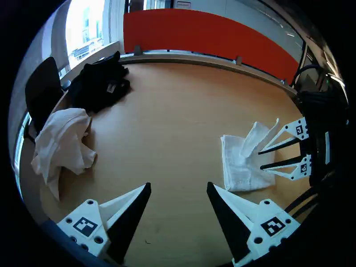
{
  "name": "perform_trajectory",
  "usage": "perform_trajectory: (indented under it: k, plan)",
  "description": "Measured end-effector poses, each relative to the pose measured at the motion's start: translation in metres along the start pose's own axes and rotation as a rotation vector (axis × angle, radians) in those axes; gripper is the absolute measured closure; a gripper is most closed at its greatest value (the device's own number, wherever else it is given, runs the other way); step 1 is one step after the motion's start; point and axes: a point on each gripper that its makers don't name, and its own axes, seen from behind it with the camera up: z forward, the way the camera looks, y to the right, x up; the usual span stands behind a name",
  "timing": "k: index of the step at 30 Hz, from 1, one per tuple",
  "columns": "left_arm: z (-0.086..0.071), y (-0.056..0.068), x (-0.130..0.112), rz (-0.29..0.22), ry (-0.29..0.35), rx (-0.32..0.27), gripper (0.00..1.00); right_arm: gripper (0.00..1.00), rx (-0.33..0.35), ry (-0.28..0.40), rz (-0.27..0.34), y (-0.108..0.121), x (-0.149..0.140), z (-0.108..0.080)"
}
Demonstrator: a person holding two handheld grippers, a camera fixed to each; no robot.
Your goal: Fold towel
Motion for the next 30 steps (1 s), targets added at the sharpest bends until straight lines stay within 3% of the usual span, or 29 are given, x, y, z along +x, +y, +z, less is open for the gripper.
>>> perform_trajectory:
  k: [3, 8, 17, 30]
  plan:
    - [0.0, -0.001, -0.001, 0.0, -0.001, 0.001, 0.07, 0.4, 0.0, 0.007, 0.016, -0.001, 0.001, -0.002]
    - [0.0, -0.002, -0.001, -0.004, 0.0, 0.002, 0.07, 0.32, -0.006, 0.011, 0.056, -0.002, 0.001, -0.005]
    - [0.0, -0.002, -0.001, -0.005, 0.001, 0.002, 0.07, 0.32, -0.057, 0.019, 0.179, -0.011, -0.003, -0.011]
    - [0.003, 0.003, 0.002, 0.007, 0.002, -0.011, 0.07, 0.32, -0.105, -0.01, 0.5, -0.046, -0.027, -0.021]
